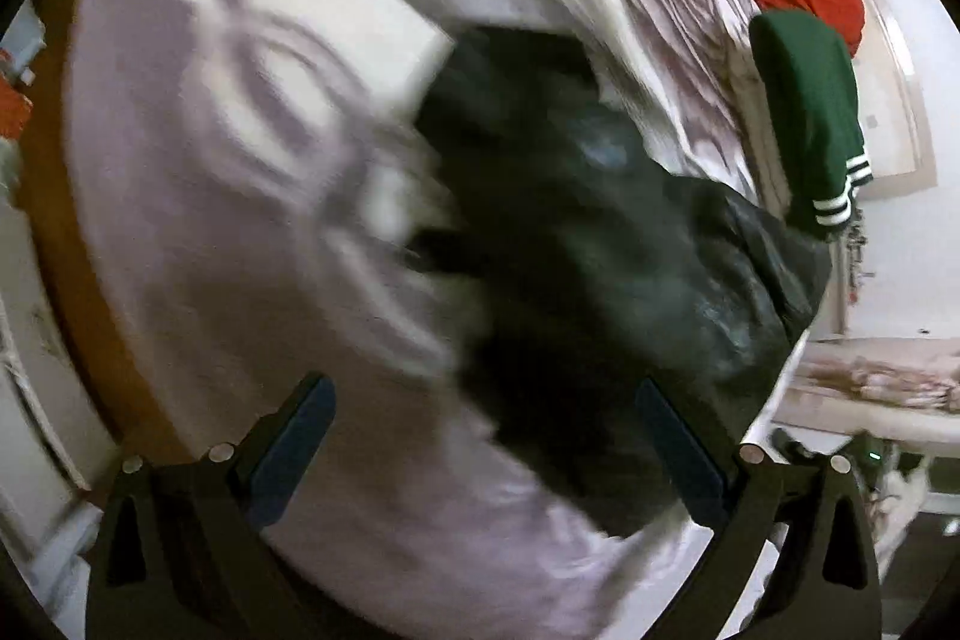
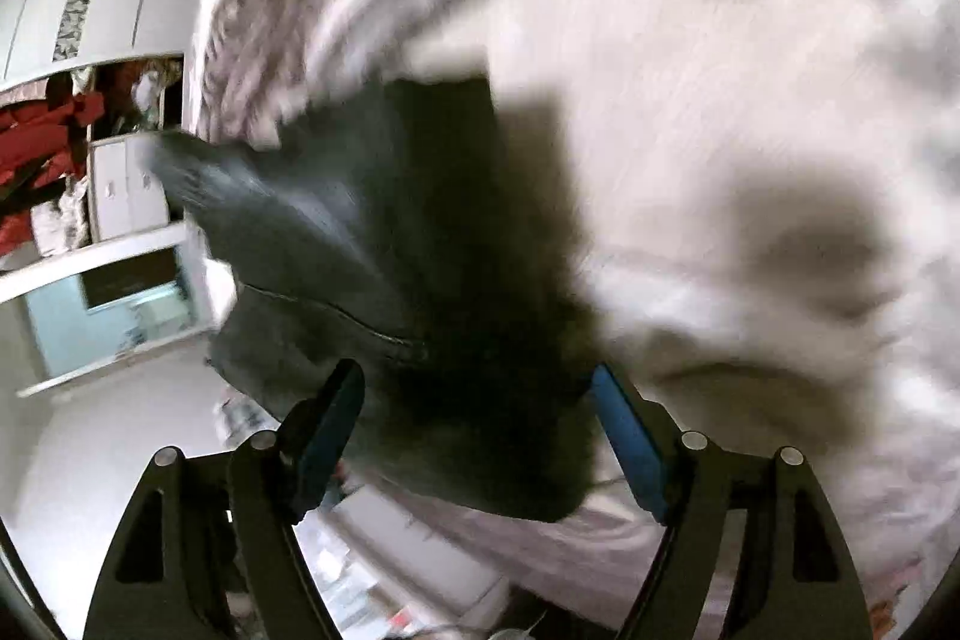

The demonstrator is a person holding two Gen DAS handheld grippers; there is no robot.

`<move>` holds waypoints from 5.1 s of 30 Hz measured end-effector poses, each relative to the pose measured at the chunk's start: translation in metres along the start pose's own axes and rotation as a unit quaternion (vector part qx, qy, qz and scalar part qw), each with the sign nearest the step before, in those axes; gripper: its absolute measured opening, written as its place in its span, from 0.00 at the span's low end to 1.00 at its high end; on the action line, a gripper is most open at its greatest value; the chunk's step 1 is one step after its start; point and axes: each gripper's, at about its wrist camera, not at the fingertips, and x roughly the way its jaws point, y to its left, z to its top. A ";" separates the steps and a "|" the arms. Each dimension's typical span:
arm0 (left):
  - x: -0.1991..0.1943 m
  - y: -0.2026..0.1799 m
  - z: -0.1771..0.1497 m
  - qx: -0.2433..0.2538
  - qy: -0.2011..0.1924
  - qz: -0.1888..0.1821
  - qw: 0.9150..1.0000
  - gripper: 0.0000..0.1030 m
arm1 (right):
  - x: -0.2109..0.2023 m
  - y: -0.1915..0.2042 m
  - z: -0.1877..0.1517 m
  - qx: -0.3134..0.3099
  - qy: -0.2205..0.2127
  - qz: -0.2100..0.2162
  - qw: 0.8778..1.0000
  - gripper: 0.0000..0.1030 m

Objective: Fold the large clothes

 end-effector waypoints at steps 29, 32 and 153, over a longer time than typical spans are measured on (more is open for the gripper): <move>0.011 0.033 -0.001 -0.048 0.032 -0.052 0.997 0.56 | 0.080 0.206 0.029 -0.151 0.079 -0.078 0.982 0.44; 0.017 0.039 -0.009 -0.052 0.045 -0.042 0.997 0.60 | 0.110 0.177 0.001 -0.129 0.120 -0.120 0.977 0.44; 0.075 -0.401 0.242 0.241 -0.088 -0.226 0.940 0.93 | -0.158 0.397 0.572 -0.060 -0.087 0.048 0.993 0.79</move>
